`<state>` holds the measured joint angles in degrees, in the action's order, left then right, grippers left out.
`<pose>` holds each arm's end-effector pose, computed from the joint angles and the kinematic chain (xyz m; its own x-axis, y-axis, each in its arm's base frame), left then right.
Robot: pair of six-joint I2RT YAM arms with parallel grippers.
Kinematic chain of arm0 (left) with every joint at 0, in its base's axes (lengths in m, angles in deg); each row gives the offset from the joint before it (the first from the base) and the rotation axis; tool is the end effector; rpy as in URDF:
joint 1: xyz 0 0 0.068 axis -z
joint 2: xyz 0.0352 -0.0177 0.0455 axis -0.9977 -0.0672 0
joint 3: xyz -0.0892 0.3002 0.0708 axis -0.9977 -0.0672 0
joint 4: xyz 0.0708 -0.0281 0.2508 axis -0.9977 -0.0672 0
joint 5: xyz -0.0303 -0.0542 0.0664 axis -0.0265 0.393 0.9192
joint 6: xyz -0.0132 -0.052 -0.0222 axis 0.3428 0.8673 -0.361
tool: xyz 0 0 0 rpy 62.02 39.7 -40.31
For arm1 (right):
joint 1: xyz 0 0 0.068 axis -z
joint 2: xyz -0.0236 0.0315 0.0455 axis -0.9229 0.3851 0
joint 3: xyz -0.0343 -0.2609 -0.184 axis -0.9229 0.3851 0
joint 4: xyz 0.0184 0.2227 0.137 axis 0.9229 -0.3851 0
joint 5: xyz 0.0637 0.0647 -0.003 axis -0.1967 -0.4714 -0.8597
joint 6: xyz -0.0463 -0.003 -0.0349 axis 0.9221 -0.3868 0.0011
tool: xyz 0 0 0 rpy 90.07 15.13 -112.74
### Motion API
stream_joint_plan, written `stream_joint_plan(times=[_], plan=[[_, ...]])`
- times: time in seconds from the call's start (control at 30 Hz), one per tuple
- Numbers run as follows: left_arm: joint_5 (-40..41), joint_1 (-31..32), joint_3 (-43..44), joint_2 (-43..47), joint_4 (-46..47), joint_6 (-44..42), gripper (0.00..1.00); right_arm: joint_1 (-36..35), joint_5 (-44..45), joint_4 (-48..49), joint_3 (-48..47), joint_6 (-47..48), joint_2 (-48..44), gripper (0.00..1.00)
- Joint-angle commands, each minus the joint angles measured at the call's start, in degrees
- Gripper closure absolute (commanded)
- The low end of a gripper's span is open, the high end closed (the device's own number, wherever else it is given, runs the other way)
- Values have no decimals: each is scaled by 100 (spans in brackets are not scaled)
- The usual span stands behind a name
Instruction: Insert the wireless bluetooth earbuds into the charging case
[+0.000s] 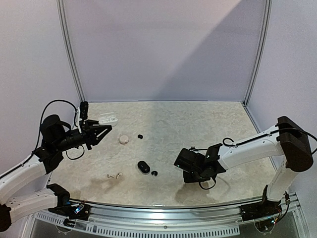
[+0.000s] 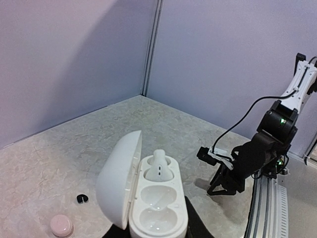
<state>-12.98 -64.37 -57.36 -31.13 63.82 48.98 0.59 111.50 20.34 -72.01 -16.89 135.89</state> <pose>0.1338 -0.0802 0.3032 -0.1995 -0.0993 -0.9748 0.8278 0.5154 -0.2219 0.1409 0.2892 0.1834 -0.8967 -0.0268 -0.4417 -0.0621 0.9959 0.0656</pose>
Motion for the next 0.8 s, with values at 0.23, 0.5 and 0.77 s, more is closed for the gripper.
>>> stream_joint_plan(times=[0.23, 0.5, 0.77], plan=[[44, 79, -68, -12, 99, -170, 100, 177, -800, -674, -333, 730, -613, 35], [37, 80, -87, -3, 116, -212, 100, 1783, -3076, -1857, -1365, 3770, -1318, 51], [-84, 78, 9, 76, -89, -224, 100, 2345, -3749, -2633, -2059, 7092, 43, 63]])
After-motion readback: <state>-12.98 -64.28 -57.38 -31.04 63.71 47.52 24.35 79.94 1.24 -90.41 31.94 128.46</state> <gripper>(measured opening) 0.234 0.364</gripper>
